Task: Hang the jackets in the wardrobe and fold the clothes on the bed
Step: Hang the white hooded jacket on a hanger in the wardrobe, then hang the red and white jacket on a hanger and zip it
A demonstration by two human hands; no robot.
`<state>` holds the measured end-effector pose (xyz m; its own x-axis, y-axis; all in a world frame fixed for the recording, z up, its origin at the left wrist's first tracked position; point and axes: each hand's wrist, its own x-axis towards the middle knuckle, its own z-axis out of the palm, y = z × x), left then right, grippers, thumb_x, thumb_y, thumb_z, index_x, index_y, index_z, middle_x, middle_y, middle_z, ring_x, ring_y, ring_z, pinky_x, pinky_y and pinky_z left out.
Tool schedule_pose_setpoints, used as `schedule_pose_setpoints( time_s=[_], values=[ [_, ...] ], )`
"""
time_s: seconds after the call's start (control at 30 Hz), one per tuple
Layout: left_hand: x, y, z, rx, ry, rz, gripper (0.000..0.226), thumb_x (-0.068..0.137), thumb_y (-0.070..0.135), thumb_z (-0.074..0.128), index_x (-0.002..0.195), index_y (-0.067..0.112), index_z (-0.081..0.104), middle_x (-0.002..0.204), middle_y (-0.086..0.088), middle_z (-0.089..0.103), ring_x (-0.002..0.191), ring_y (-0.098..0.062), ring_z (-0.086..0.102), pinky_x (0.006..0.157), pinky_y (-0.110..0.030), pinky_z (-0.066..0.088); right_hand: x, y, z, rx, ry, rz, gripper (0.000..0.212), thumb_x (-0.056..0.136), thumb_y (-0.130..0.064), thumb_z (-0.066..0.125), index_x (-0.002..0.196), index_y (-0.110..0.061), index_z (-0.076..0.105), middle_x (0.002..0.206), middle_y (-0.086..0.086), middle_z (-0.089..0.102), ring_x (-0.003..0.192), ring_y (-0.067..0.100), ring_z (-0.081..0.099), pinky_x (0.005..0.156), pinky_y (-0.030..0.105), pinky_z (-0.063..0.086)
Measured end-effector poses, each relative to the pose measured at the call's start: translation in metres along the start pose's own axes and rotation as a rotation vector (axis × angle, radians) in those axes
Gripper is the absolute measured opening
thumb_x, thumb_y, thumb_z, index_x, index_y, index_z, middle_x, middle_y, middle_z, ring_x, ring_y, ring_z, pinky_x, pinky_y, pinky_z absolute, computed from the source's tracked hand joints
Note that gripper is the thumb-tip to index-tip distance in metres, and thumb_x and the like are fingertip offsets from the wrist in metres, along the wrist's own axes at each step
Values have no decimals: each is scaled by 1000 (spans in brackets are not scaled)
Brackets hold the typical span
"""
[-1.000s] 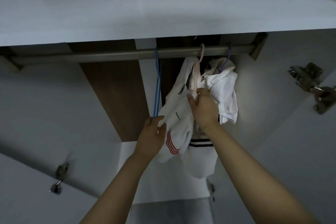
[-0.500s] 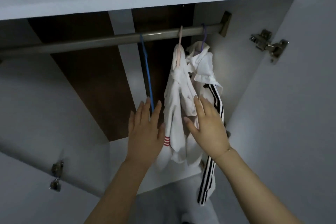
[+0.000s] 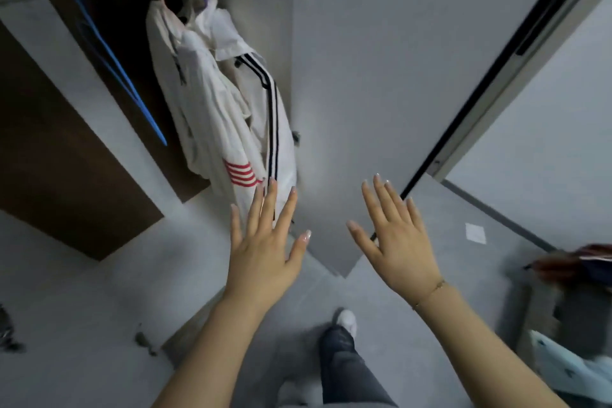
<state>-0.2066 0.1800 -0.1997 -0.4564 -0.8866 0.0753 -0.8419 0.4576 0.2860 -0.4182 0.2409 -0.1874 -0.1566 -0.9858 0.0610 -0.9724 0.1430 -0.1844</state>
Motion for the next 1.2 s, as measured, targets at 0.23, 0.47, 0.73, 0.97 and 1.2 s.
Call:
schedule_pose_setpoints(
  time_s=[0.23,0.47,0.73,0.97,1.2],
  values=[
    [-21,107,38,12,-113,335,65,96,60,7,151,37,-20,158,10,-30,144,-10,-31,119,-51,-13,-125,82,-11,6,44,341,74,95,-66,15,152,-30,-15,162,-6,-12,148,12,-14,122,39,-4],
    [-64,258,82,33,-223,674,66,94,59,5,149,37,-25,156,10,-35,143,-10,-32,117,-49,-19,-272,165,-27,60,154,681,77,93,-66,16,155,-22,-2,162,-4,-4,150,13,-7,123,41,3],
    [-189,477,156,23,-389,1158,64,94,57,5,150,36,-17,159,7,-26,146,-12,-26,119,-47,-13,-507,253,-27,101,226,1154,75,96,-61,23,155,-22,0,163,-3,-4,150,13,-6,123,39,1],
    [-291,605,230,137,-569,1448,65,101,55,20,149,37,-20,159,6,-29,145,-12,-30,117,-45,-18,-673,291,-2,185,197,1540,70,99,-56,30,156,-21,11,163,1,5,151,18,3,122,40,5],
    [-337,692,295,206,-722,1554,64,102,52,25,155,34,-7,161,5,-22,149,-12,-18,119,-42,-12,-740,321,25,272,231,1714,65,100,-52,32,155,-22,16,163,0,7,150,16,3,122,36,2]
  ],
)
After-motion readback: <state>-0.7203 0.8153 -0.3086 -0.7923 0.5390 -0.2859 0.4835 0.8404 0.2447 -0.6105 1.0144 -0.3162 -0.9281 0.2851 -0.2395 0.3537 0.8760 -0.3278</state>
